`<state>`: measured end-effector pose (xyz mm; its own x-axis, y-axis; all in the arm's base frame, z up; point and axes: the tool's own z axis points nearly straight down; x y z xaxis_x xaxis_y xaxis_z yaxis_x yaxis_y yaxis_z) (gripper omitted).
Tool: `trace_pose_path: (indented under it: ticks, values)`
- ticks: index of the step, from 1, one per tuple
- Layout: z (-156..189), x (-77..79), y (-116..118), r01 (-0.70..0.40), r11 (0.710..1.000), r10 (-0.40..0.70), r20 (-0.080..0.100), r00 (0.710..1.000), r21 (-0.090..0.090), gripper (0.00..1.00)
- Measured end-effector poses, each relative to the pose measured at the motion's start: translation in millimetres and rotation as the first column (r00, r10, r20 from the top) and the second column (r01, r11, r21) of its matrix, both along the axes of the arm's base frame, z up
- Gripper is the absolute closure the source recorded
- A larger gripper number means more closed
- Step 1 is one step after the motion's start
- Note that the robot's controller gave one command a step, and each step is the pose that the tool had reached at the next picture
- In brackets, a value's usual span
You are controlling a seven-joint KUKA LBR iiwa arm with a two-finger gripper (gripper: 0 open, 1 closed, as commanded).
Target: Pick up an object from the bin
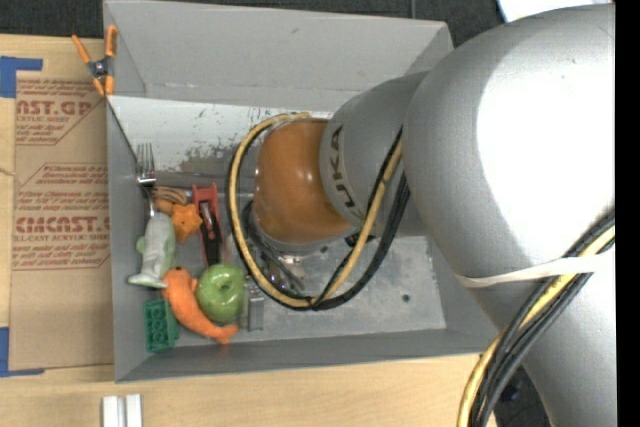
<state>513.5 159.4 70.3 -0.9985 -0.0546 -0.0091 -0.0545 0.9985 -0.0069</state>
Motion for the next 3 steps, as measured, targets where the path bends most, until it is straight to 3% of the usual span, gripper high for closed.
trace_pose_path:
  ticks: [1, 2, 3]
  values:
    - [-0.1, 5.3, 26.7, -0.266, 0.964, 0.266, -0.001, 0.964, -0.001, 0.0]
    - [12.8, -15.9, -10.5, -0.556, 0.831, 0.556, -0.004, 0.831, -0.003, 1.0]
    - [12.8, -15.9, -10.3, -0.556, 0.831, 0.556, -0.004, 0.831, -0.003, 1.0]
